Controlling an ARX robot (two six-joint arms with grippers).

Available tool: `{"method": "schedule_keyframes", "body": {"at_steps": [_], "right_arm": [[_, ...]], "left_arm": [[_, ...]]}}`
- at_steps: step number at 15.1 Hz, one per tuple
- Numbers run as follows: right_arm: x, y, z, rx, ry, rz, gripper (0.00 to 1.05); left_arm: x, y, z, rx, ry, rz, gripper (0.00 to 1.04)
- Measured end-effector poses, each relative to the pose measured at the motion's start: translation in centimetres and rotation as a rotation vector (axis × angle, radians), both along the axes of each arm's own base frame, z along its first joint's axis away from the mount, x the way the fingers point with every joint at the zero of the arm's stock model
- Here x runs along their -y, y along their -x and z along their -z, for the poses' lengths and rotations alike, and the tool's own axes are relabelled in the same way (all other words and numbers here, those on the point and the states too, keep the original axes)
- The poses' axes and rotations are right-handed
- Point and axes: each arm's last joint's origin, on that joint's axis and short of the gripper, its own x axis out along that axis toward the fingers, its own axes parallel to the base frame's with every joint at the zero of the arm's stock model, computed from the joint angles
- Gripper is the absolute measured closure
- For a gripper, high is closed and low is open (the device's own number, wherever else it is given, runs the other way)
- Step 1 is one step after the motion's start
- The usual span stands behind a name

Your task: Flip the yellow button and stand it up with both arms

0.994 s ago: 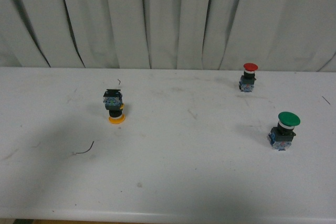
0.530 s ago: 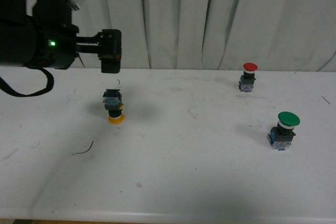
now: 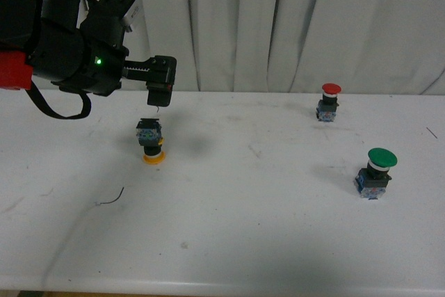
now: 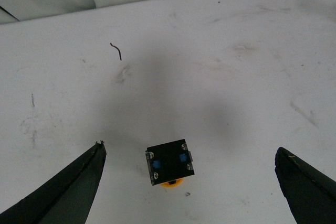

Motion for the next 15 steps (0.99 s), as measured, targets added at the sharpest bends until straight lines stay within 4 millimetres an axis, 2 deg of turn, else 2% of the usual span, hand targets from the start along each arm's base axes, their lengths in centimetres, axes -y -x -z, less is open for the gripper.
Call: {"method": "schedule_keyframes", "body": {"at_steps": [5,11,15], "right_arm": [[0.0,0.0,0.0,0.000,0.000,0.000,0.06],[0.0,0.0,0.0,0.000,0.000,0.000,0.06],[0.0,0.0,0.0,0.000,0.000,0.000,0.06]], "left_arm": [[-0.8,-1.7,1.6,-0.173,0.007,-0.030,0.07],[-0.8,-3.4,2.5,-0.218,0.008,-0.090,0.07],[-0.6,-3.8,4.5,-0.253,-0.025,-0.110,0.07]]}}
